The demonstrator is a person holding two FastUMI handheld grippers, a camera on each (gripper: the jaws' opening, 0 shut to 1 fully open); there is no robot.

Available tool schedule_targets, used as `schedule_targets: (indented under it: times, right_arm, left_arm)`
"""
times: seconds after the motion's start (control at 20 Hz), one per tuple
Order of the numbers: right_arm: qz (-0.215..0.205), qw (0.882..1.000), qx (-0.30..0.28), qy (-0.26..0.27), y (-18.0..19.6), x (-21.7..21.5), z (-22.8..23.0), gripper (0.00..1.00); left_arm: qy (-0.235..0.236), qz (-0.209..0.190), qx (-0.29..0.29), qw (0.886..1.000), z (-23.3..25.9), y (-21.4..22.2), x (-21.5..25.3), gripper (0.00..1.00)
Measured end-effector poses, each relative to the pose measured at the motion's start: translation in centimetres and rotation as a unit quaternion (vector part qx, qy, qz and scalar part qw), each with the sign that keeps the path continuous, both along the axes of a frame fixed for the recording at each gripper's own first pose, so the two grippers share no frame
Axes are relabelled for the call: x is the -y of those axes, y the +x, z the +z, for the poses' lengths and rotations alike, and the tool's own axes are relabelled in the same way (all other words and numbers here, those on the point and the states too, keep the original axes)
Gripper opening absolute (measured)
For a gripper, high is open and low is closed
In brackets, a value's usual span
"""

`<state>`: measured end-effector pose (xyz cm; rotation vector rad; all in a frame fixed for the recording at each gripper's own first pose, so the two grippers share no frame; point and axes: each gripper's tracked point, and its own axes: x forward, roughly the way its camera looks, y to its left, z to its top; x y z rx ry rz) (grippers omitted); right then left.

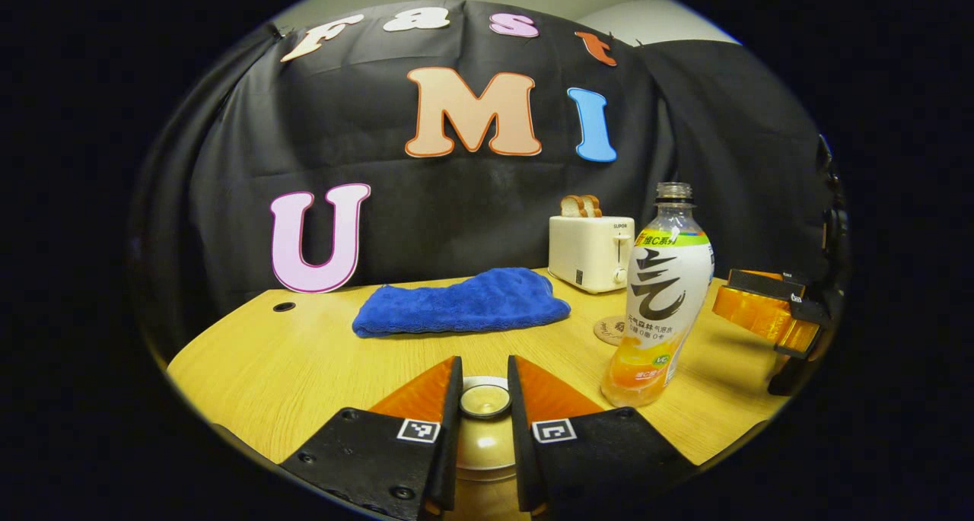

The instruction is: Open the teacup lid with one hand, grasp the water bottle and pour water into the teacup with the other hand; after pouring, place the water bottle on the coaster and then close the teacup lid.

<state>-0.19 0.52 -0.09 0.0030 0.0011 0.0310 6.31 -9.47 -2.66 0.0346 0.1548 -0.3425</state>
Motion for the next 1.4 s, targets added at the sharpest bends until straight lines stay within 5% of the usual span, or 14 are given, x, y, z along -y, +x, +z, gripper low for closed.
schedule_targets:
  times: [0.45, 0.7, 0.75, 1.2, 1.4]
  right_arm:
    - [0.002, 1.000, 0.000, 0.000, -0.1, -0.1, 0.0, 0.94]
    - [0.014, 1.000, 0.000, 0.001, -0.1, -0.5, 0.0, 0.99]
    - [0.015, 1.000, 0.000, 0.000, -0.1, -0.6, -0.1, 0.94]
    - [0.033, 0.999, 0.000, 0.001, -0.1, -1.3, 0.0, 0.99]
    - [0.097, 0.995, -0.004, 0.004, -0.7, -4.1, -0.2, 0.99]
  left_arm:
    - [-0.033, 0.017, 0.084, 0.996, 3.1, -1.2, -1.3, 0.29]
    - [-0.027, 0.049, 0.077, 0.995, 2.6, -1.8, -3.0, 0.29]
    - [-0.027, 0.056, 0.079, 0.995, 2.8, -2.0, -3.5, 0.29]
    - [-0.011, 0.197, 0.082, 0.977, 2.9, -4.3, -12.1, 0.29]
    - [-0.006, 0.229, 0.081, 0.970, 2.8, -4.7, -14.0, 0.29]
